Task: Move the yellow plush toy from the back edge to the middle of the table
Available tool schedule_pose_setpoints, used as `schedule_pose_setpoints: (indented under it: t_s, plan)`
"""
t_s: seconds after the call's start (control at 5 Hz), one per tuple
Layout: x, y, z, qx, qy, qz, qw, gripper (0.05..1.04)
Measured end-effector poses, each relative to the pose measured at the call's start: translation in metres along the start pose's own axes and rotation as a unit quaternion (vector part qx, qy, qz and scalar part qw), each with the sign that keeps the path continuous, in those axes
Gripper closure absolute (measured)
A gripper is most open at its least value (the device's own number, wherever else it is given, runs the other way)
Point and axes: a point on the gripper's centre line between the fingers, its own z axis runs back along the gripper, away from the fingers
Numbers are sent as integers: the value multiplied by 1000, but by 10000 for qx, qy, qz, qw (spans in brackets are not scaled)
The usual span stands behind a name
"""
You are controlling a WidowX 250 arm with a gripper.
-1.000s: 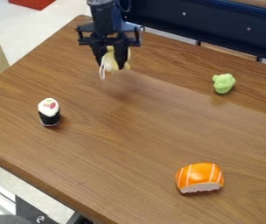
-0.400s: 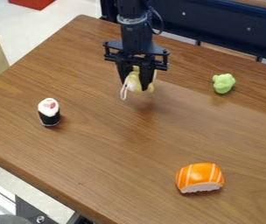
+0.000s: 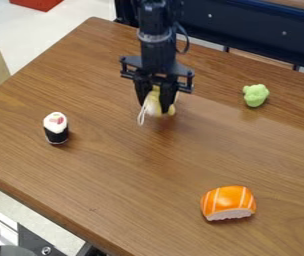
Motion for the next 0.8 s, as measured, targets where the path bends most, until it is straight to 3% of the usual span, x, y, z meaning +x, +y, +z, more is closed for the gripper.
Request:
schedule_pose_setpoints:
  t_s: [0.4,0.6,0.8]
  plan:
    - [-11,3,-19,119,57,-168,9998,683]
    - [-8,6,-20,241,-58,-179,9995,614]
    - [-8,7,-25,268,-19,-9,9996,303]
